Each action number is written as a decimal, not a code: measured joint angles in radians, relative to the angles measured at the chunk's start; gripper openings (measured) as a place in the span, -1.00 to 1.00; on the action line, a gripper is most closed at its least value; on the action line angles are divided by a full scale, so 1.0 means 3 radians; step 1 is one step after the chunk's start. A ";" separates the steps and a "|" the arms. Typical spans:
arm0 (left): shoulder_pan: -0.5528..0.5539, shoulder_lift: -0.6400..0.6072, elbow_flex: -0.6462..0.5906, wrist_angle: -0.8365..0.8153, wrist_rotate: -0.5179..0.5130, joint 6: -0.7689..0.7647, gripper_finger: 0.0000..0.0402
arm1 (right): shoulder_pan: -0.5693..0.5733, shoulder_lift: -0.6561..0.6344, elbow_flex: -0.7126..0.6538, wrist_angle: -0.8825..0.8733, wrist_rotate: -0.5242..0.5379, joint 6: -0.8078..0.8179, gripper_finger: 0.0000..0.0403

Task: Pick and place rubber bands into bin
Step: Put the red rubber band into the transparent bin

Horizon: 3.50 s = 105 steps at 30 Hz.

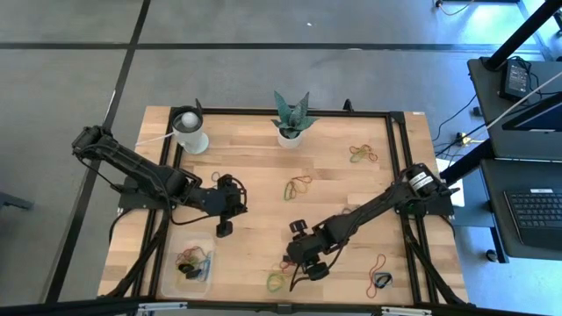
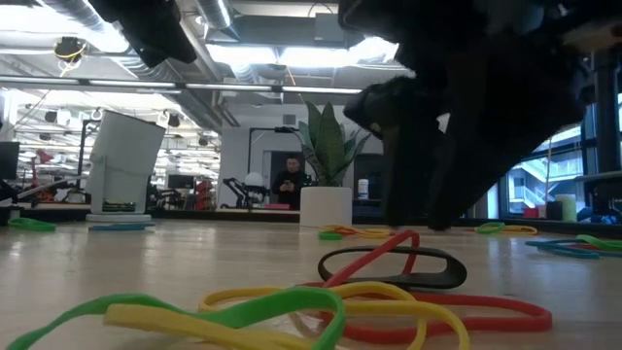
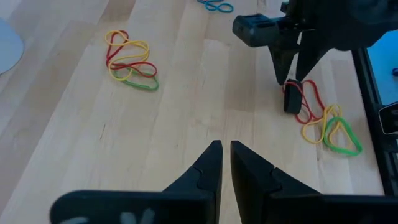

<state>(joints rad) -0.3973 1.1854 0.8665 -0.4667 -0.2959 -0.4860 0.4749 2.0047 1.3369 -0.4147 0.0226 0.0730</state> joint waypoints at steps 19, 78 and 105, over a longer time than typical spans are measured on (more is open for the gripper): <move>0.0000 0.0000 0.0000 0.0023 -0.0001 -0.0513 -0.87 | -0.0026 0.0058 -0.0001 0.0033 -0.0257 -0.0273 -0.96; 0.0221 -0.1798 -0.1039 0.0355 -0.0254 0.0791 -0.99 | -0.0330 0.0802 0.2671 0.1064 0.0473 -0.0181 -1.00; 0.0221 -0.2004 -0.1122 0.0244 -0.0173 0.0820 -0.99 | -0.0495 0.2175 0.3140 0.2152 0.0004 0.1062 -1.00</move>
<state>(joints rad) -0.3309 0.5844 0.5301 -0.3935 -0.3478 -0.2401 0.3264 2.6572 2.2787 0.2310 0.0239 0.3916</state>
